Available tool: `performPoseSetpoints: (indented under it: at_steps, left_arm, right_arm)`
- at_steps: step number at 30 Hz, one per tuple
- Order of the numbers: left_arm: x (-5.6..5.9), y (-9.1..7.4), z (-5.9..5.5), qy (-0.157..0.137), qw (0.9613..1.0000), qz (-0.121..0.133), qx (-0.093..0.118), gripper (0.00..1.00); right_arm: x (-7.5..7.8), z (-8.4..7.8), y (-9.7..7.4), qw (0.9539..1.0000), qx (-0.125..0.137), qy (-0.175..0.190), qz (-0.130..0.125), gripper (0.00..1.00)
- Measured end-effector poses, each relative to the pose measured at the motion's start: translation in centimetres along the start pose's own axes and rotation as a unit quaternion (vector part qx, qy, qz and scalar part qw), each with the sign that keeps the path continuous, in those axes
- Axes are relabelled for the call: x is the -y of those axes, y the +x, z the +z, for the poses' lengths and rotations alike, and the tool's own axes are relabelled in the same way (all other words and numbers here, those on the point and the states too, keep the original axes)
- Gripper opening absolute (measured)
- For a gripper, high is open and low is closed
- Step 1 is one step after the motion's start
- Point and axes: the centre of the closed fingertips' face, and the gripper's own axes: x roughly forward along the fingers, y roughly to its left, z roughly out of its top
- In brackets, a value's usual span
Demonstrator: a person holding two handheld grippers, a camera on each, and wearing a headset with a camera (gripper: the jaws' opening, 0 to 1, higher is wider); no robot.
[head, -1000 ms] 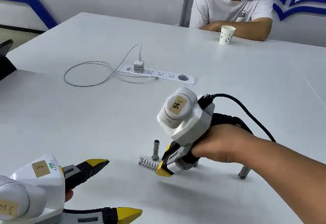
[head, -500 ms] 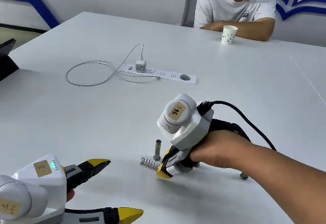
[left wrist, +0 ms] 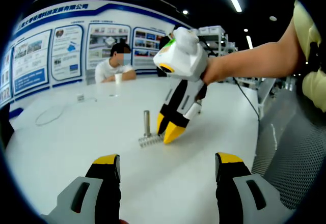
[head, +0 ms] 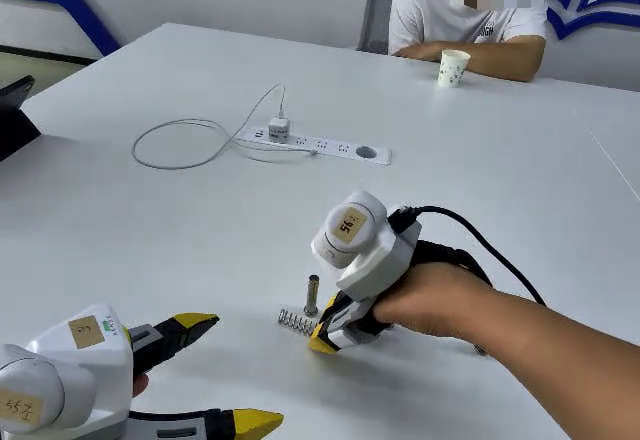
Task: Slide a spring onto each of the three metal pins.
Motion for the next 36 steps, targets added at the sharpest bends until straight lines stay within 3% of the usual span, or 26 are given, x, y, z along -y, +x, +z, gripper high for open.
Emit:
performPoseSetpoints:
  at_steps: [18, 36]
  left_arm:
    - [0.0, -0.2, 0.0, 0.0, 1.0, 0.001, -0.002, 0.77]
    - [0.4, 0.1, 0.0, 0.001, 1.0, -0.005, -0.001, 0.77]
  right_arm:
    - [0.1, -0.1, -0.1, 1.0, 0.004, -0.004, -0.004, 0.12]
    - [0.5, 0.3, -2.3, 0.9997, 0.003, -0.015, -0.018, 0.12]
